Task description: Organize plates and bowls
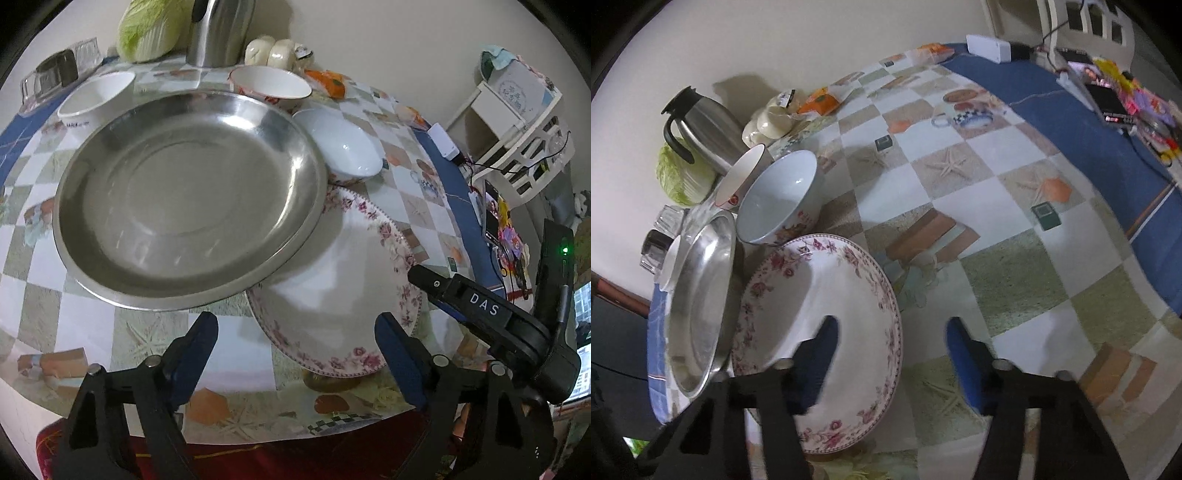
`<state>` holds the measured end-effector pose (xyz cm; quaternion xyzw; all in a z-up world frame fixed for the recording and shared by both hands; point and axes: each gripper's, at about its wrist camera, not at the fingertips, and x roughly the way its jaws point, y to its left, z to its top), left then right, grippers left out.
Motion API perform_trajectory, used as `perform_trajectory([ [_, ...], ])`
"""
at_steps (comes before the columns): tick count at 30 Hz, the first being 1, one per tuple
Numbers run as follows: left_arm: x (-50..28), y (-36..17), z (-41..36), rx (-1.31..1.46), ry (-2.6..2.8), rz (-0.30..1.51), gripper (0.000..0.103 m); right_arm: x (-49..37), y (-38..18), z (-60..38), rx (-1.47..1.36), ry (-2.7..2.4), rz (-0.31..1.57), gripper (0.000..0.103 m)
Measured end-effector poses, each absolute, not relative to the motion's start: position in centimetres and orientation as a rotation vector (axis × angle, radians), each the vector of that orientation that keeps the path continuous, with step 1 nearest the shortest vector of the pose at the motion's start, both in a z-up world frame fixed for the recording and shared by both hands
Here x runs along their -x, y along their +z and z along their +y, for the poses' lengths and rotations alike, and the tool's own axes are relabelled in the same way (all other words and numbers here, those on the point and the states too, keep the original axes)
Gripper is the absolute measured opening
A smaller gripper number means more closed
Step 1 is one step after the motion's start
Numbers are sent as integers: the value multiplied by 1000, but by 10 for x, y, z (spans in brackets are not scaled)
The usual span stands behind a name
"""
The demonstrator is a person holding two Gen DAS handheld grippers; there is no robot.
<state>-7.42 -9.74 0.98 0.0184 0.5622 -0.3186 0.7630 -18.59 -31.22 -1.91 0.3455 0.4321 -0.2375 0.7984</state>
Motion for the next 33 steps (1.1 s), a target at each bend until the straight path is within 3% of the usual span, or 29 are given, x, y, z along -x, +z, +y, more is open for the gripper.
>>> perform_trajectory([
  [5, 70, 1, -95, -5, -675, 1276, 86, 182, -24, -313, -756, -494, 934, 33],
  [8, 69, -5, -95, -7, -663, 1304, 75, 179, -27, -313, -756, -489, 944, 25],
  [10, 68, -8, -95, -1, -658, 1318, 75, 176, -29, -312, -747, -489, 957, 21],
  [20, 61, -16, -99, 44, -661, 1346, 74, 177, -36, -315, -746, -539, 1005, 20],
  [24, 59, -20, -104, 52, -677, 1359, 64, 182, -35, -318, -763, -554, 1002, 20],
  [33, 61, -33, -125, 86, -685, 1408, 62, 201, -32, -336, -790, -634, 986, 20],
])
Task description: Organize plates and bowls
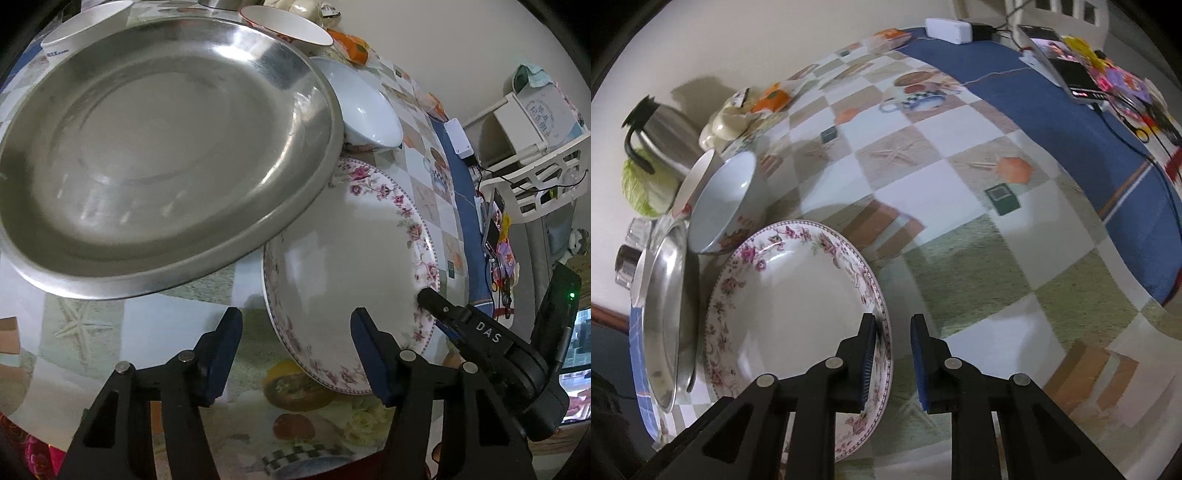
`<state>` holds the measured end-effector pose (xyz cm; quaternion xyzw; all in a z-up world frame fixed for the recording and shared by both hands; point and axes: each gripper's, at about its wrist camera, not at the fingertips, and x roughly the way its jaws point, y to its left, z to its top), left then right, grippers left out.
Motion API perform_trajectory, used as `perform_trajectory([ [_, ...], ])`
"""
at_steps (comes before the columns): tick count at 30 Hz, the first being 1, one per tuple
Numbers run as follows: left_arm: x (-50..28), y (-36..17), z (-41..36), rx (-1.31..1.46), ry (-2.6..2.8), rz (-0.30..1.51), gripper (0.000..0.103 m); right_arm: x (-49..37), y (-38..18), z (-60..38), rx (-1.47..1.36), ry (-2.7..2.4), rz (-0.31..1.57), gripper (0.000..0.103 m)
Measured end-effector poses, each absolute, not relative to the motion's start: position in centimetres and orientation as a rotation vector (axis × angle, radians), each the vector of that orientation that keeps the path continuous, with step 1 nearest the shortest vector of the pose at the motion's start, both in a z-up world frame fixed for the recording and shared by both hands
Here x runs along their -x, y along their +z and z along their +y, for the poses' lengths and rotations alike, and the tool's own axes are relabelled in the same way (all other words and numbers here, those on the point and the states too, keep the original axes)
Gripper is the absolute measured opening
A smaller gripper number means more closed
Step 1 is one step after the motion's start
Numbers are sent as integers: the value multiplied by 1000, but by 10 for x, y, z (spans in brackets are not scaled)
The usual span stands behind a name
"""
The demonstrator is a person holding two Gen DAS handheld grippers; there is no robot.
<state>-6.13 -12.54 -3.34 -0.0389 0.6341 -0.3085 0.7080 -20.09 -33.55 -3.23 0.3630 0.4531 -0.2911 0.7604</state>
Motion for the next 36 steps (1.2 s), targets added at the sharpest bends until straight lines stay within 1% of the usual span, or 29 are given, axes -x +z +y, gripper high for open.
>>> perform_trajectory([
  [2, 61, -35, -131, 80, -688, 1405, 62, 204, -33, -339, -806, -635, 980, 20],
  [4, 60, -37, -135, 81, -691, 1405, 58, 208, -33, -342, -830, -635, 970, 21],
  [5, 60, -38, -137, 84, -695, 1407, 54, 209, -34, -345, -840, -638, 967, 22],
  [7, 59, -41, -141, 89, -698, 1416, 52, 213, -35, -348, -862, -642, 961, 28],
  [9, 59, -43, -144, 95, -704, 1416, 50, 216, -37, -352, -885, -635, 953, 29],
  [16, 59, -43, -161, 74, -719, 1391, 48, 223, -42, -364, -947, -630, 926, 30],
  [24, 53, -45, -167, 104, -718, 1390, 48, 226, -43, -366, -951, -623, 905, 29],
  [27, 51, -45, -166, 132, -715, 1391, 48, 225, -45, -366, -971, -597, 893, 21],
  [29, 50, -46, -166, 137, -711, 1394, 47, 224, -47, -367, -985, -583, 884, 19],
  [31, 48, -46, -165, 151, -700, 1402, 44, 223, -47, -368, -991, -574, 877, 18],
  [34, 43, -49, -162, 178, -679, 1416, 35, 223, -47, -367, -988, -575, 877, 18],
  [36, 41, -51, -160, 189, -663, 1425, 23, 223, -47, -367, -987, -575, 877, 18],
])
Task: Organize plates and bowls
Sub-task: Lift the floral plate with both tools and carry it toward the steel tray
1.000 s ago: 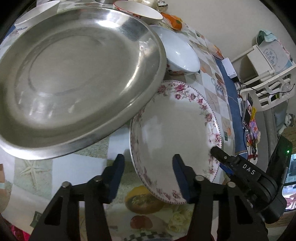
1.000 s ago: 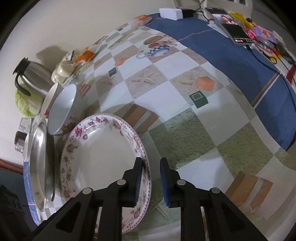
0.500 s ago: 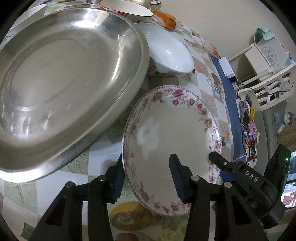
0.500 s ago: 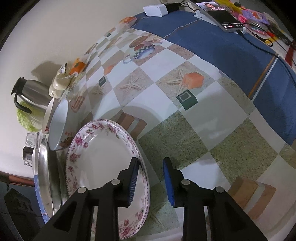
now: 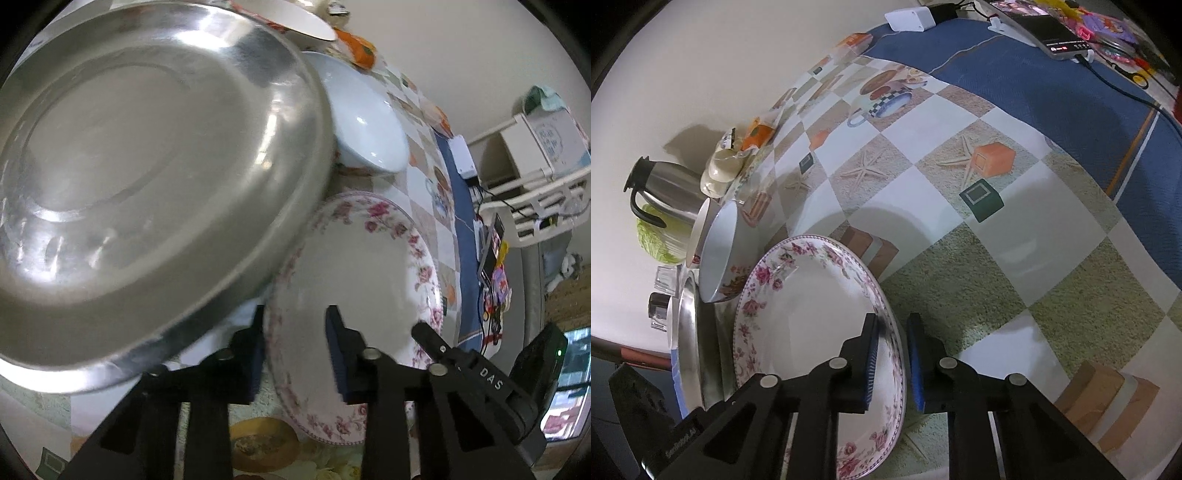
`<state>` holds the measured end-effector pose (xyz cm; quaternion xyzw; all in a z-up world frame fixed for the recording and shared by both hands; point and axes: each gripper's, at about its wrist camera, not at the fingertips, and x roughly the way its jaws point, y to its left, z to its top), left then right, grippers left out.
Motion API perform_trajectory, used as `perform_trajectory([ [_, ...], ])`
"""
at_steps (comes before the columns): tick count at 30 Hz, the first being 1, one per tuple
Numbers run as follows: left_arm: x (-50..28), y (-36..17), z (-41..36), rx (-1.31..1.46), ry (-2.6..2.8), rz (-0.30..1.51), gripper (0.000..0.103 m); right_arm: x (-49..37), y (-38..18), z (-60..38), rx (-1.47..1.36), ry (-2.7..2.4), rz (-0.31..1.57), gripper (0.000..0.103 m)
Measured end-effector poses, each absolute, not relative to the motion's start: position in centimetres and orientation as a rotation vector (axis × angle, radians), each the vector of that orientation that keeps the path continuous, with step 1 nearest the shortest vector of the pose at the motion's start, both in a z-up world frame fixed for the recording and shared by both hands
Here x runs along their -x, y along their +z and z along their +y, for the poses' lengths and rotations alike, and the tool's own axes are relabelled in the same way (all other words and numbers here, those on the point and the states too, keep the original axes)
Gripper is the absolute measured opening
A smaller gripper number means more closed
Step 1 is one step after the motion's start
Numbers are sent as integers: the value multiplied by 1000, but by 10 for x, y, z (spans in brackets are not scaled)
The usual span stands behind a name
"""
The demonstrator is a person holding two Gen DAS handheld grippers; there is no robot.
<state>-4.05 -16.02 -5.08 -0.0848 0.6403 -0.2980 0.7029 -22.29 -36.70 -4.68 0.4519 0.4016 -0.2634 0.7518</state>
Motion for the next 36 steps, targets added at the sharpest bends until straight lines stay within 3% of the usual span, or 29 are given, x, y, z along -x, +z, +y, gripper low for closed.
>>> perform_trajectory([
  [3, 37, -55, -154, 205, -638, 1439, 12, 223, -47, -367, -981, -577, 878, 18],
  [36, 49, -32, -163, 135, -752, 1370, 13, 245, -17, -369, -935, -539, 727, 15],
])
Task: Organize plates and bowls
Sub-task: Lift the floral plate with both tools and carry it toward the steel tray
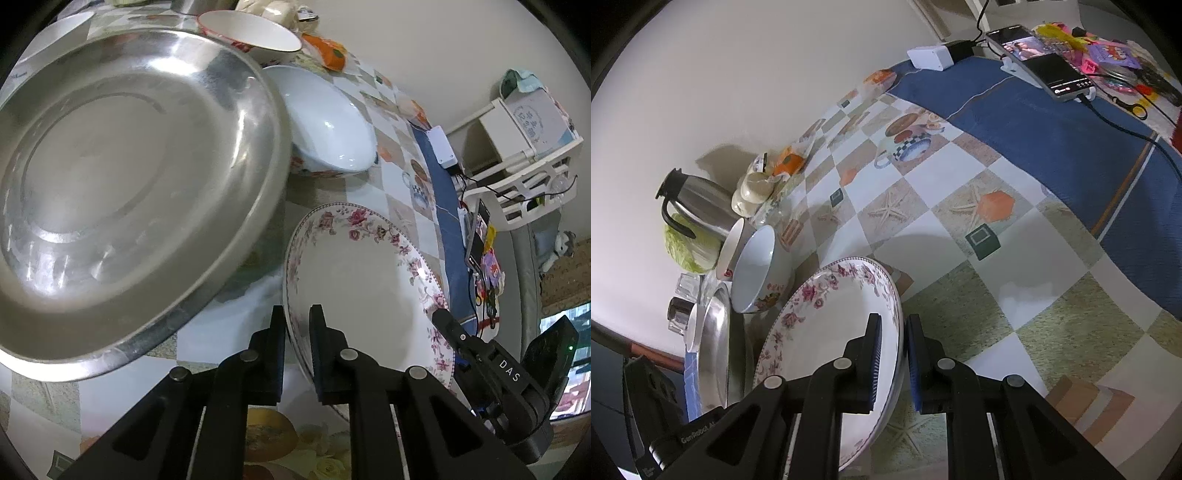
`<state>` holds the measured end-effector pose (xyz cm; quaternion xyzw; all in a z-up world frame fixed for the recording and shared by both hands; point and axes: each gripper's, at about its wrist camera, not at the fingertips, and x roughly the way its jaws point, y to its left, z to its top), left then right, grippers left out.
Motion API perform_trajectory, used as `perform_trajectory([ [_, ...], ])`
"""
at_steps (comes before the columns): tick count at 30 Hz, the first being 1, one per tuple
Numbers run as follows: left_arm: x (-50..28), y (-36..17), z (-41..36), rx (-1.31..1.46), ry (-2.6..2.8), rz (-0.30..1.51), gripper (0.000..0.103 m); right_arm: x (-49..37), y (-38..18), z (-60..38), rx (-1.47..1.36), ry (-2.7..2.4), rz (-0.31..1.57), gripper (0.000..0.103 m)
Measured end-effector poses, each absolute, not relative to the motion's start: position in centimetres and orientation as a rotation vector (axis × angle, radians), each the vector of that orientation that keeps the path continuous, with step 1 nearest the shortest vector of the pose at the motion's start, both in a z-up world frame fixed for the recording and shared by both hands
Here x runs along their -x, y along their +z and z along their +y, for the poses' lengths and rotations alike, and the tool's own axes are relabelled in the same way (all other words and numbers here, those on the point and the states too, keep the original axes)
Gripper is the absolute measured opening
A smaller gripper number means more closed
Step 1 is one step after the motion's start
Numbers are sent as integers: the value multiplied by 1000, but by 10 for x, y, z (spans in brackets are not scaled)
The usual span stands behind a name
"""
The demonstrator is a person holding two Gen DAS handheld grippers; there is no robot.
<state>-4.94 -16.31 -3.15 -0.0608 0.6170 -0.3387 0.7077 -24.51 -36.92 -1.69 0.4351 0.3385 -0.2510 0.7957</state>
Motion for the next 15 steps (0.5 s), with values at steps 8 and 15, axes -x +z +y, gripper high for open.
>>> perform_trajectory([
  [8, 53, -25, -166, 130, -790, 1353, 13, 255, -8, -370, -926, -552, 686, 15],
  [15, 57, -11, -168, 107, -808, 1294, 13, 258, 7, -365, -878, -563, 650, 15],
])
